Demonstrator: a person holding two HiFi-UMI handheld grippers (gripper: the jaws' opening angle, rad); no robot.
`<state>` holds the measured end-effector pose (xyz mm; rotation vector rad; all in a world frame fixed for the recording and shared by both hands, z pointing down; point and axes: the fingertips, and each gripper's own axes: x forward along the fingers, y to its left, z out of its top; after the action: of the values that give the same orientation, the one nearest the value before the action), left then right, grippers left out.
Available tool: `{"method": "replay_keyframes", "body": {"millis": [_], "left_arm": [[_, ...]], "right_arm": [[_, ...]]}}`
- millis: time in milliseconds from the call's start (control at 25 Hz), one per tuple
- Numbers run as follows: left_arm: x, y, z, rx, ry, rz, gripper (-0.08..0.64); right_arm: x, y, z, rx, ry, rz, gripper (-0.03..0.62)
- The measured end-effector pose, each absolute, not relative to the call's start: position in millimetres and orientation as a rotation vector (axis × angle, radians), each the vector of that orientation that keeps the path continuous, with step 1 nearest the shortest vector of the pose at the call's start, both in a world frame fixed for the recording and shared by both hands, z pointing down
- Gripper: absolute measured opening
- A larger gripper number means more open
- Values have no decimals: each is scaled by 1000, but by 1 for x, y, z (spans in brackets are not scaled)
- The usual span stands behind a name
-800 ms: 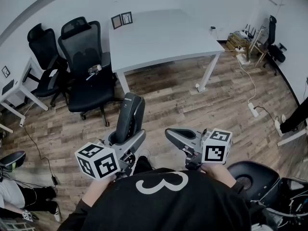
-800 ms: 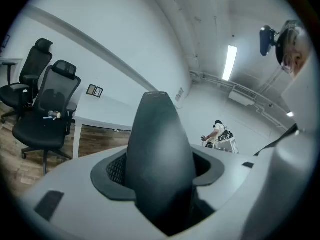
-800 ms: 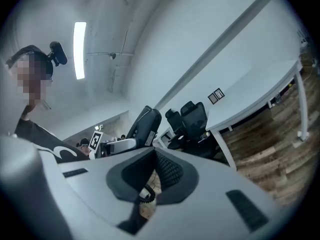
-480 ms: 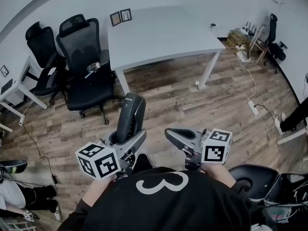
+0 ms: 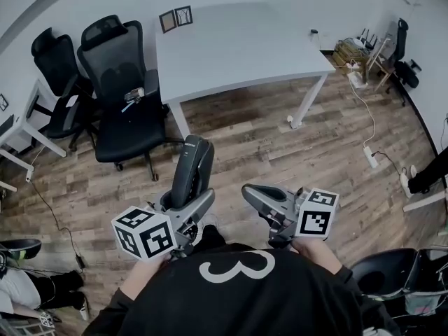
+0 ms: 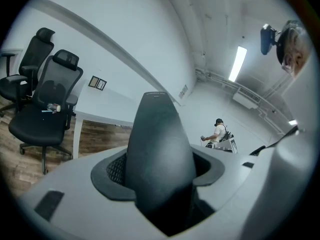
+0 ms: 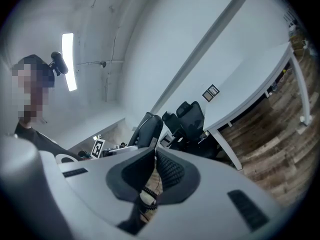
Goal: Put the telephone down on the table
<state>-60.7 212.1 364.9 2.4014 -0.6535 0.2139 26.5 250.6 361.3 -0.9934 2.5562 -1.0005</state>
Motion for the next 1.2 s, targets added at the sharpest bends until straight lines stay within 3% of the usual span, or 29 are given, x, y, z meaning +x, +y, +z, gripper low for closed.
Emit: {"method": "replay_keyframes", "body": {"millis": [1200], "left_arm": [[-109, -25, 359, 2410, -614, 147, 293]], "right_arm": [[-21, 20, 348, -1060, 2567, -997, 9]]}}
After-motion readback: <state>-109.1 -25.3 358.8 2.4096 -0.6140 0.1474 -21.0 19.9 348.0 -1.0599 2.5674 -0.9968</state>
